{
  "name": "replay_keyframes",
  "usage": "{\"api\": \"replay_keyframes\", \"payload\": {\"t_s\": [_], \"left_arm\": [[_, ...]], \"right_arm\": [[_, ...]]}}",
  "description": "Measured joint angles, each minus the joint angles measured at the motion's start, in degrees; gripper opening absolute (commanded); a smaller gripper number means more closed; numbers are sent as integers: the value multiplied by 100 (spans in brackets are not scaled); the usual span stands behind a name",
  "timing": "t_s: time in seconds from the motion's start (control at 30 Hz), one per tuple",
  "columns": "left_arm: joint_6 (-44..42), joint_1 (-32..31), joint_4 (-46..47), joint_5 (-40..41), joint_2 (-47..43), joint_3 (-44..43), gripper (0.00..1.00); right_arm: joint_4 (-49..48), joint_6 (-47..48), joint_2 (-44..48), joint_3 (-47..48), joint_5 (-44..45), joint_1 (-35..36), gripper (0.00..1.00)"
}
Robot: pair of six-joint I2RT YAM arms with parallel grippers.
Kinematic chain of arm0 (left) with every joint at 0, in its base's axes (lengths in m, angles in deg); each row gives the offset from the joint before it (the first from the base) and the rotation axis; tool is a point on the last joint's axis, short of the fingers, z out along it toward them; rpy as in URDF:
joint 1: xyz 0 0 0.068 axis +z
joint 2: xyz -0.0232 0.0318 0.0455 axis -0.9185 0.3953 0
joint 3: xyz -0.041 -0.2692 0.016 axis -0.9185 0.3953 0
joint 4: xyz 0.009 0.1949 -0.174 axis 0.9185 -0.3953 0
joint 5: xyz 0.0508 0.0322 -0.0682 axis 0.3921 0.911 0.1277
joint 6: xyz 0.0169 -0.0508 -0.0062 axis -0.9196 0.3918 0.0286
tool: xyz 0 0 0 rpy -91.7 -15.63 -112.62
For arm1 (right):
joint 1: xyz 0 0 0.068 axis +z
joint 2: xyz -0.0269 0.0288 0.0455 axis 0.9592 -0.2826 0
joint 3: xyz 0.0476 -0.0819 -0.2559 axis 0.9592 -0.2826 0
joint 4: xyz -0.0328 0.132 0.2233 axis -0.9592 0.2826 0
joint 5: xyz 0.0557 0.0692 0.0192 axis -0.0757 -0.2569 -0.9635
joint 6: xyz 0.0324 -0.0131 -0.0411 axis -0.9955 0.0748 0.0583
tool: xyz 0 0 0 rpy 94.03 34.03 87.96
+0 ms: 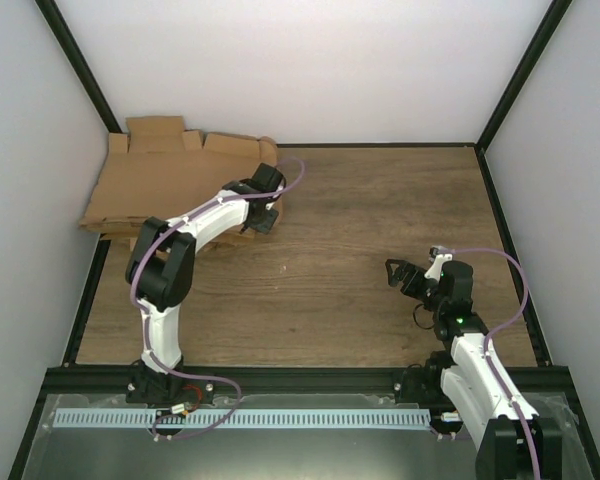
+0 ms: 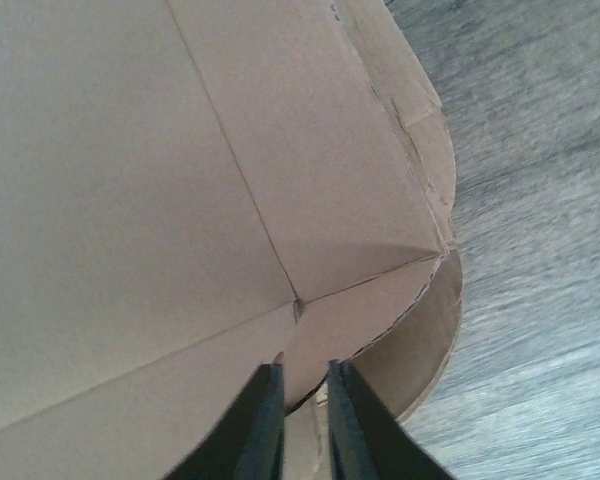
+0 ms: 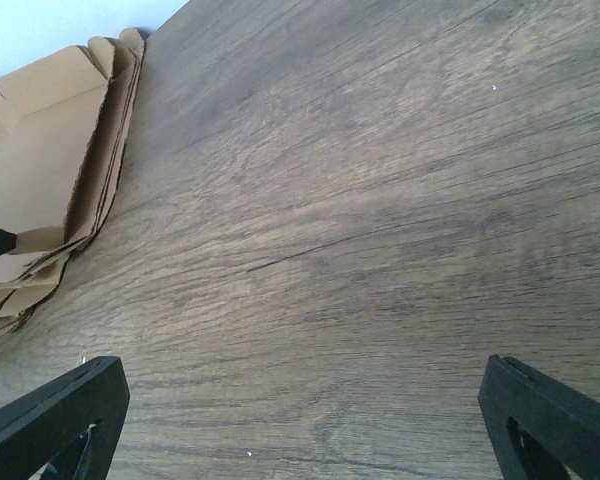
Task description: Fold the paper box
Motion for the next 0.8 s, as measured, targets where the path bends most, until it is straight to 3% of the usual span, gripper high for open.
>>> {"api": "replay_keyframes", "payload": {"t_s": [0.07,0.4,0.7,0.73,0.8], "left_arm": [[-44,-22,-31,0,4,-15,4],[-15,-306,-444,330,-15,-236,4],[7,-509,-1014,1423,-739,-898,4],[2,-546,-1054,1517,-876,-1005,5],[-37,-629,-1082,1617,-1154,-1172,30]], "right_arm": [[0,0,0,0,0,0,100],[0,0,-4,0,0,0,100],[0,0,-4,0,0,0,100],[2,-2,-4,0,0,0,100],[0,0,-4,0,0,0,100]]}}
